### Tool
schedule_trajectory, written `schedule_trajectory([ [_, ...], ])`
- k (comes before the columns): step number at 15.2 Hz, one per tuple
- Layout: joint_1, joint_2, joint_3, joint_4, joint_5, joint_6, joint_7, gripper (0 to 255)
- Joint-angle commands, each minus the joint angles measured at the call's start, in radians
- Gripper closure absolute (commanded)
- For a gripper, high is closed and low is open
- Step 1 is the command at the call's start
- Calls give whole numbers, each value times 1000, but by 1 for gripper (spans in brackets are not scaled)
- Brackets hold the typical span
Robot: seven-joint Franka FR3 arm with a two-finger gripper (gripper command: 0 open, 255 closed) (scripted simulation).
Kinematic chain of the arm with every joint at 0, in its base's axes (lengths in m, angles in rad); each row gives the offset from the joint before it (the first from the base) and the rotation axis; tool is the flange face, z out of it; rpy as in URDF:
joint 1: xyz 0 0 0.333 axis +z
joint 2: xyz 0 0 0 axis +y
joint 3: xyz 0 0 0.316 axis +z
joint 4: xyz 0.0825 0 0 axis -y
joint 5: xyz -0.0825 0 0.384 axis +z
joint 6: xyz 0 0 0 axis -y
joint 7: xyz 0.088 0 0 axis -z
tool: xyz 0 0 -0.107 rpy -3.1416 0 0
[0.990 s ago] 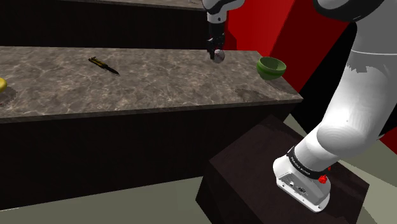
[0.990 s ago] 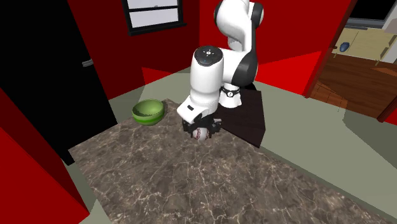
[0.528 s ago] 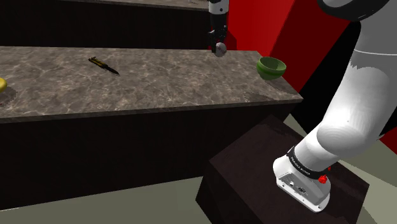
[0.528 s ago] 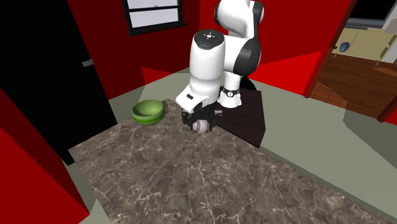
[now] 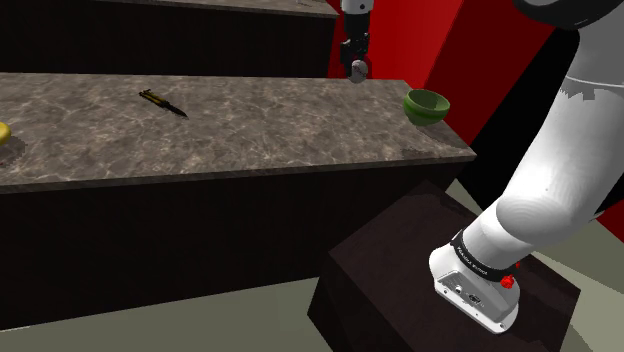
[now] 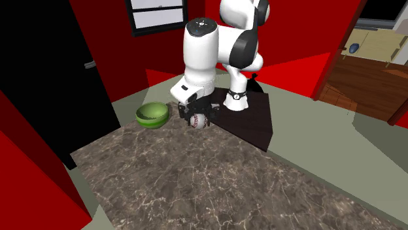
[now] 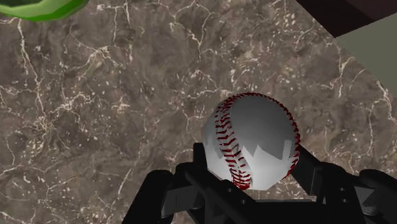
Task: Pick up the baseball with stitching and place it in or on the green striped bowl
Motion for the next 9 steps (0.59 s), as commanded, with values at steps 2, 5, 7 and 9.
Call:
schedule_trajectory([
  [2, -38, -42, -24, -57, -6, 21, -60, 255],
  [5, -75, -70, -50, -98, -13, 41, -120, 255],
  [7, -101, -84, -67, -118, -17, 52, -161, 255],
  [9, -126, -94, -85, -134, -20, 63, -202, 255],
])
